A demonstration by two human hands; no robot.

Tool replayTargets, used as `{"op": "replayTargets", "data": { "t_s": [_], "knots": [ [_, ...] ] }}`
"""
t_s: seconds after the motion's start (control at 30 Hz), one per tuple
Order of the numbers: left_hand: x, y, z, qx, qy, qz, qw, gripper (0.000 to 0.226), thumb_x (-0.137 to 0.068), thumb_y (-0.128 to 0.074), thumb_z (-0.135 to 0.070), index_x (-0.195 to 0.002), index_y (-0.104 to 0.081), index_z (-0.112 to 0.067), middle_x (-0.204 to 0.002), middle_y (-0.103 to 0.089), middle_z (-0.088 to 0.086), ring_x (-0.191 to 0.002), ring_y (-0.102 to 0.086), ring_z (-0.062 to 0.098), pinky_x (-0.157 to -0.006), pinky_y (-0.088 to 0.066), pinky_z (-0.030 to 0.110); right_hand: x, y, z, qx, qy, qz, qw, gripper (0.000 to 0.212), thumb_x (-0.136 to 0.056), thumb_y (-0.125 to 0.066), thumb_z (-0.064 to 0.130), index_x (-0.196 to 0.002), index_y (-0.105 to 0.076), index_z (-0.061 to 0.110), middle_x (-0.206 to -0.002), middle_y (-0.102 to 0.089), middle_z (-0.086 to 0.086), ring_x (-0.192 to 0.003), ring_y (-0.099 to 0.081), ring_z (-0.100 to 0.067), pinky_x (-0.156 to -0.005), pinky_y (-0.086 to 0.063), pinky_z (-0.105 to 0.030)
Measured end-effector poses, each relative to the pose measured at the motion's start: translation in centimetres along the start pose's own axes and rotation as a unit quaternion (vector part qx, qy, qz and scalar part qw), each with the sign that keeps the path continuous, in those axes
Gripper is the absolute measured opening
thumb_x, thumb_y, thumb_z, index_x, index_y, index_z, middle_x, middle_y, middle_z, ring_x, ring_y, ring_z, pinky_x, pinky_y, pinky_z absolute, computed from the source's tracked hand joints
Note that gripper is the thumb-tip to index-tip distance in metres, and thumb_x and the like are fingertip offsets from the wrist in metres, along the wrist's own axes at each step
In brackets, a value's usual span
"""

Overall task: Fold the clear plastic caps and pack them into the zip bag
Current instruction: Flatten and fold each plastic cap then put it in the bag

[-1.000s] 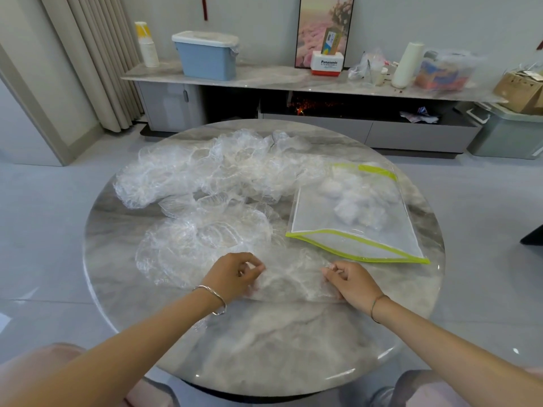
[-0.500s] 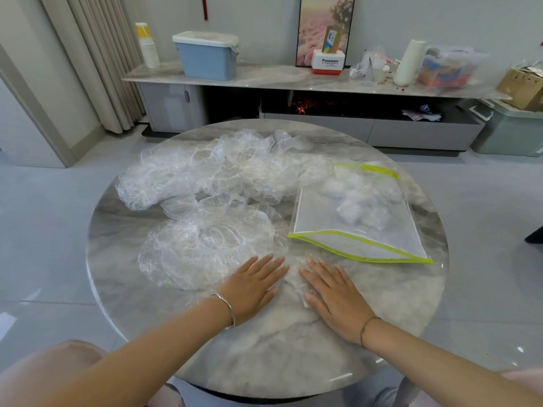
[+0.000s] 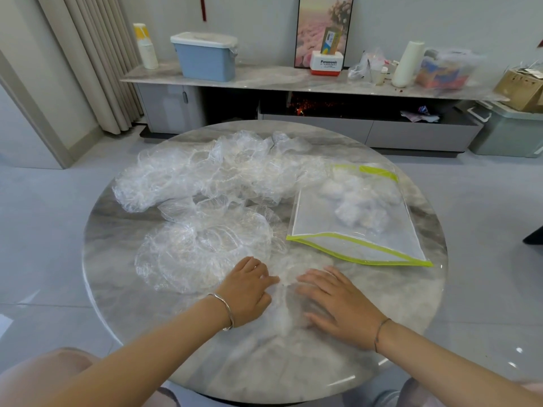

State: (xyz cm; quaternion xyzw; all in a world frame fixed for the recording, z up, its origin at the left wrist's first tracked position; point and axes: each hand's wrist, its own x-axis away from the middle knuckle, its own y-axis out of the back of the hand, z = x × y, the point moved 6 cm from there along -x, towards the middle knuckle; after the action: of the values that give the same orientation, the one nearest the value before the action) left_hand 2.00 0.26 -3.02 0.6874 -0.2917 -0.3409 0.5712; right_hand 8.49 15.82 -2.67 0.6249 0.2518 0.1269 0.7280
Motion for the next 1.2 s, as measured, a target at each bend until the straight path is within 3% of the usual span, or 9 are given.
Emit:
{"op": "replayTargets", "data": {
  "t_s": [0.1,0.23,0.43,0.57,0.7,0.8,0.9,1.03,1.2],
  "knots": [
    [0.1,0.1,0.2,0.030,0.028,0.057,0.998,0.058,-0.082,-0.024,-0.021,-0.135,-0.049,-0.022,-0.111,-0.056,0.003,-0.113,-0.043,0.023,-0.105,-0.016,0.024,0.1,-0.8,1.1,0.044,0.067,-0.021,0.997,0.040,-0.084,-0.046,0.034,-0.124,-0.050,0.027,-0.127,-0.058,0.008,-0.122,-0.044,-0.011,-0.105,-0.028,-0.035],
    [-0.2,0.3,0.1,0.049,0.057,0.097,0.992,0.061,-0.085,-0.039,-0.002,-0.141,-0.040,-0.026,-0.120,-0.049,-0.001,-0.121,-0.033,0.017,-0.106,-0.013,0.020,-0.2,-1.2,1.2,0.035,0.084,-0.046,0.995,0.030,-0.083,-0.046,0.028,-0.106,-0.066,0.028,-0.110,-0.066,0.012,-0.109,-0.056,-0.008,-0.102,-0.032,-0.030],
    [0.2,0.1,0.7,0.057,0.048,0.132,0.988,0.066,-0.080,-0.049,-0.005,-0.140,-0.038,-0.032,-0.130,-0.039,-0.004,-0.124,-0.028,0.014,-0.105,-0.012,0.018,-1.0,-0.9,-0.2,-0.143,-0.069,-0.029,0.987,0.026,-0.088,-0.047,0.032,-0.095,-0.072,0.028,-0.099,-0.070,0.015,-0.091,-0.060,-0.001,-0.094,-0.037,-0.022],
    [0.4,0.3,1.4,0.085,0.056,0.134,0.986,0.060,-0.074,-0.056,-0.041,-0.132,-0.048,-0.028,-0.120,-0.042,-0.004,-0.114,-0.032,0.014,-0.093,-0.015,0.016,-0.5,-0.9,-1.4,-0.463,-0.270,-0.028,0.844,0.014,-0.092,-0.057,0.010,-0.086,-0.070,0.009,-0.087,-0.073,0.002,-0.084,-0.068,-0.008,-0.077,-0.050,-0.020],
    [-0.1,0.2,1.6,0.076,0.088,0.117,0.986,0.048,-0.082,-0.056,-0.058,-0.104,-0.061,-0.017,-0.106,-0.052,-0.002,-0.097,-0.038,0.014,-0.080,-0.024,0.021,-0.5,-1.3,-2.0,-0.553,-0.379,-0.025,0.742,0.022,-0.094,-0.048,0.002,-0.076,-0.059,0.007,-0.070,-0.071,0.000,-0.057,-0.065,-0.010,-0.045,-0.037,-0.016],
    [-0.3,0.5,1.4,0.161,0.152,0.092,0.971,0.047,-0.085,-0.051,-0.060,-0.084,-0.066,-0.016,-0.086,-0.057,0.000,-0.084,-0.042,0.013,-0.077,-0.033,0.024,0.2,-1.5,-2.7,-0.553,-0.429,-0.048,0.712,0.013,-0.095,-0.048,0.004,-0.086,-0.057,0.009,-0.067,-0.066,-0.003,-0.047,-0.060,-0.009,-0.040,-0.035,-0.016],
    [-0.2,0.1,1.5,0.207,0.199,0.098,0.953,0.043,-0.091,-0.055,-0.044,-0.059,-0.061,-0.016,-0.065,-0.058,0.006,-0.063,-0.048,0.016,-0.064,-0.038,0.024,0.7,-0.2,-3.3,-0.417,-0.398,-0.116,0.809,0.010,-0.092,-0.053,0.013,-0.099,-0.056,0.020,-0.088,-0.061,0.002,-0.061,-0.055,-0.001,-0.060,-0.043,-0.013],
    [-0.3,-0.5,1.8,0.201,0.240,0.094,0.945,0.051,-0.091,-0.054,-0.043,-0.046,-0.041,-0.023,-0.046,-0.036,-0.005,-0.049,-0.037,0.010,-0.051,-0.028,0.020,-0.3,1.7,-0.9,-0.171,-0.148,-0.126,0.966,0.029,-0.088,-0.049,0.034,-0.114,-0.059,0.025,-0.116,-0.056,0.009,-0.104,-0.050,-0.004,-0.089,-0.036,-0.017],
    [-0.7,1.4,1.6,0.040,0.171,-0.048,0.983,0.024,-0.087,-0.053,-0.044,-0.091,-0.056,-0.020,-0.087,-0.055,-0.005,-0.083,-0.052,0.017,-0.072,-0.034,0.025,-0.3,-1.4,0.7,0.063,0.010,-0.015,0.998,0.041,-0.086,-0.045,0.044,-0.120,-0.059,0.025,-0.127,-0.059,0.004,-0.117,-0.051,-0.015,-0.100,-0.029,-0.029]
  ]
}}
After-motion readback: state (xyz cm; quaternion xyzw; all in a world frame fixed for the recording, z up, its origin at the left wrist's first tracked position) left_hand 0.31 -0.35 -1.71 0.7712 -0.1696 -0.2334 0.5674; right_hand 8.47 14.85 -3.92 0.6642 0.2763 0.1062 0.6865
